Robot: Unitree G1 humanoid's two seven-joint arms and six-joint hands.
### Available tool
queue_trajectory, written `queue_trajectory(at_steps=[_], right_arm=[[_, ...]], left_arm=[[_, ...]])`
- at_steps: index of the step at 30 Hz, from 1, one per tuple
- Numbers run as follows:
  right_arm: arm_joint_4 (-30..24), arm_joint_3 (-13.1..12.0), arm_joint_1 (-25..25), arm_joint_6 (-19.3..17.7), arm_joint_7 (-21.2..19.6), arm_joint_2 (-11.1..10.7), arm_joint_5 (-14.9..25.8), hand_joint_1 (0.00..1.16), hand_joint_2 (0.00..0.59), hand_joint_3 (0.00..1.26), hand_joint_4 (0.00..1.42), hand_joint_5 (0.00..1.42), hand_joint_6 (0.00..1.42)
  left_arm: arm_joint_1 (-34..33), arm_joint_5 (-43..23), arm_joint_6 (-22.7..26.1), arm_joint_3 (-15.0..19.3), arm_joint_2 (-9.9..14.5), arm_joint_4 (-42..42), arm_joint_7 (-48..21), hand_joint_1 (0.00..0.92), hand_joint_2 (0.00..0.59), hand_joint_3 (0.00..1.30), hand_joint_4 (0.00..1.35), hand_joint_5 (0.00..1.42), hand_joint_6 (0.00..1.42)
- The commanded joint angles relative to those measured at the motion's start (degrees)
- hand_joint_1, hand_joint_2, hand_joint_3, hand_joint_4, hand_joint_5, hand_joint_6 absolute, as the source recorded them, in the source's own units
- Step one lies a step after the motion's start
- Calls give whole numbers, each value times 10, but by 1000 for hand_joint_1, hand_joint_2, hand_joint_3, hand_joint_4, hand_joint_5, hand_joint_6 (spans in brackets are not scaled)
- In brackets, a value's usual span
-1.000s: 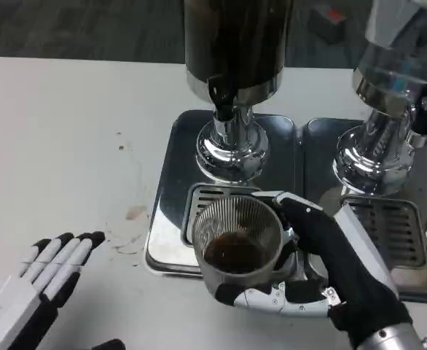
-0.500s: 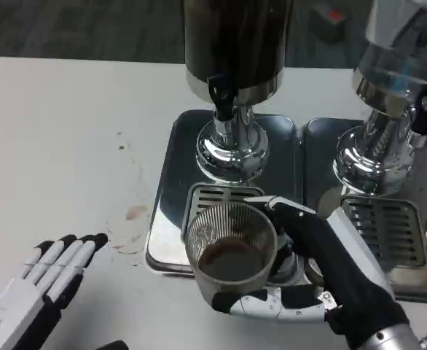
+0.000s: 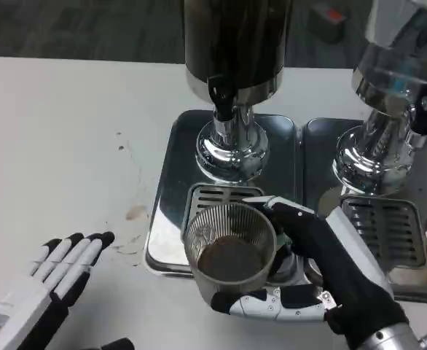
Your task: Grasp the cup under the faucet to collect the drink, then remove the cup.
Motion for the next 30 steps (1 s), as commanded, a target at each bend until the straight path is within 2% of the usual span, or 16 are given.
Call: queue_trajectory(at_steps=[1, 30], right_arm=[[-15, 1, -6, -6, -6, 8, 5, 1001, 221, 483, 628, 663, 811], [-13, 2, -4, -3, -7, 14, 5, 999, 222, 483, 635, 680, 813]], left_arm=[[0, 1, -1, -3, 2, 4, 6, 0, 139, 0, 0, 0, 0], [-11, -13, 1, -9, -7, 16, -2, 0, 142, 0, 0, 0, 0]])
